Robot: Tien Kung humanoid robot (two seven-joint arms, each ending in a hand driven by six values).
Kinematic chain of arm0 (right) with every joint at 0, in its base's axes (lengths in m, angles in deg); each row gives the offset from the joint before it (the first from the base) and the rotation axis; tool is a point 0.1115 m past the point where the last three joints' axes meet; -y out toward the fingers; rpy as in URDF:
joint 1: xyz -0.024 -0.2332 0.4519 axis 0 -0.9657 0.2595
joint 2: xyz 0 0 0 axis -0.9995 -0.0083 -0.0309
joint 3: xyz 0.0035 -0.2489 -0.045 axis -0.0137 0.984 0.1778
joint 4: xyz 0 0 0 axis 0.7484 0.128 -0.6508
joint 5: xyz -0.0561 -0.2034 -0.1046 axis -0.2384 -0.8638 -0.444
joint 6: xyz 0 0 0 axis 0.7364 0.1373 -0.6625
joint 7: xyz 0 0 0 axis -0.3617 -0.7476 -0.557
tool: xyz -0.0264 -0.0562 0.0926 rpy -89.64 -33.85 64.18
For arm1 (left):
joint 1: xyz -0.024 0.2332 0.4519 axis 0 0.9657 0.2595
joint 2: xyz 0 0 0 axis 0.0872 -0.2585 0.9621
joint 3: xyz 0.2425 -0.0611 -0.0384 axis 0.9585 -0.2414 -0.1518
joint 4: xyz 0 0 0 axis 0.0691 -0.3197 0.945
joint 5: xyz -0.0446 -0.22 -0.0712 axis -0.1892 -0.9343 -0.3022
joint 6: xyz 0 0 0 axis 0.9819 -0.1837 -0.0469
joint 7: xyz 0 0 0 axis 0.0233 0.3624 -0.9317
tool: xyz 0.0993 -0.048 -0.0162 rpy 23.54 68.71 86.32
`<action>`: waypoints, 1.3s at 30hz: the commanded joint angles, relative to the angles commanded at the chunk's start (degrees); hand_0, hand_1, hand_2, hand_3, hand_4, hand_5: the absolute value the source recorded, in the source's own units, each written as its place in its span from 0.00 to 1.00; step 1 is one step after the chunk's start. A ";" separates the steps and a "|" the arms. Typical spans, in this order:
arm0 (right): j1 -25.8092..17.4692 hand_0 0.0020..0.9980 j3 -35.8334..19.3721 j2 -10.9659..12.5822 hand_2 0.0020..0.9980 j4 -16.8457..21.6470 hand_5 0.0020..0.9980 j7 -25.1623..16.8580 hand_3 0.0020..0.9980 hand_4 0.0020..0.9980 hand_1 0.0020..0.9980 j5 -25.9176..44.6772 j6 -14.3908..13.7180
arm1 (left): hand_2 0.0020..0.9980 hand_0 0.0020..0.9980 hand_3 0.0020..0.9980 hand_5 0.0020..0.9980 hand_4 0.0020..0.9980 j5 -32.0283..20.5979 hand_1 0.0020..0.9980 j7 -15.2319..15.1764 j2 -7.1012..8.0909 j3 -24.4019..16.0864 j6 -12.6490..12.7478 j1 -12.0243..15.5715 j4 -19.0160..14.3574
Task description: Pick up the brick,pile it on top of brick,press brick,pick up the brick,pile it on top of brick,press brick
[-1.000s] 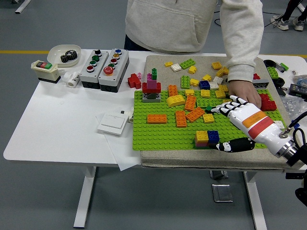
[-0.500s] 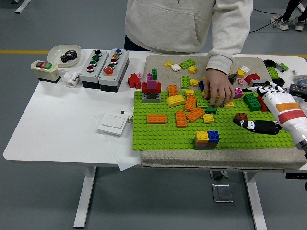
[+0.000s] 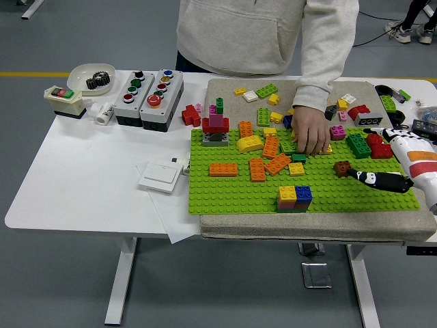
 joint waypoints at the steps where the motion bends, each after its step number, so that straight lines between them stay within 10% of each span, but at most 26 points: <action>1: 0.57 0.78 0.46 0.36 0.81 -0.76 0.64 -0.29 0.83 0.96 0.74 -0.09 -0.10 | 0.74 0.69 0.60 0.66 0.69 0.17 0.73 0.04 0.00 -0.05 -0.04 0.03 -0.04; 15: 10.18 0.54 8.47 4.56 0.73 -9.45 0.62 -2.93 0.81 0.95 0.63 -0.79 2.09 | 0.74 0.69 0.60 0.66 0.69 -1.77 0.72 -0.37 -0.21 1.03 0.25 -0.13 -0.13; 16: 11.24 0.34 9.52 4.79 0.58 -10.26 0.56 -3.06 0.73 0.95 0.48 -1.12 2.51 | 0.74 0.69 0.59 0.66 0.69 -1.94 0.72 -0.40 -0.22 1.12 0.28 -0.18 -0.14; 21: 15.19 0.34 13.52 5.18 0.58 -13.85 0.56 -3.92 0.73 0.95 0.48 -2.25 3.59 | 0.74 0.69 0.59 0.66 0.69 -2.64 0.72 -0.52 -0.24 1.50 0.40 -0.38 -0.20; 22: 15.94 0.25 14.32 5.15 0.36 -14.60 0.46 -4.05 0.69 0.92 0.27 -2.57 3.79 | 0.74 0.69 0.59 0.66 0.69 -2.72 0.73 -0.53 -0.25 1.54 0.43 -0.44 -0.21; 39: 21.06 0.19 19.85 3.77 0.25 -19.07 0.48 -4.47 0.62 0.89 0.17 -3.82 5.45 | 0.74 0.69 0.60 0.66 0.69 -3.41 0.73 -0.60 -0.35 1.90 0.57 -1.01 -0.22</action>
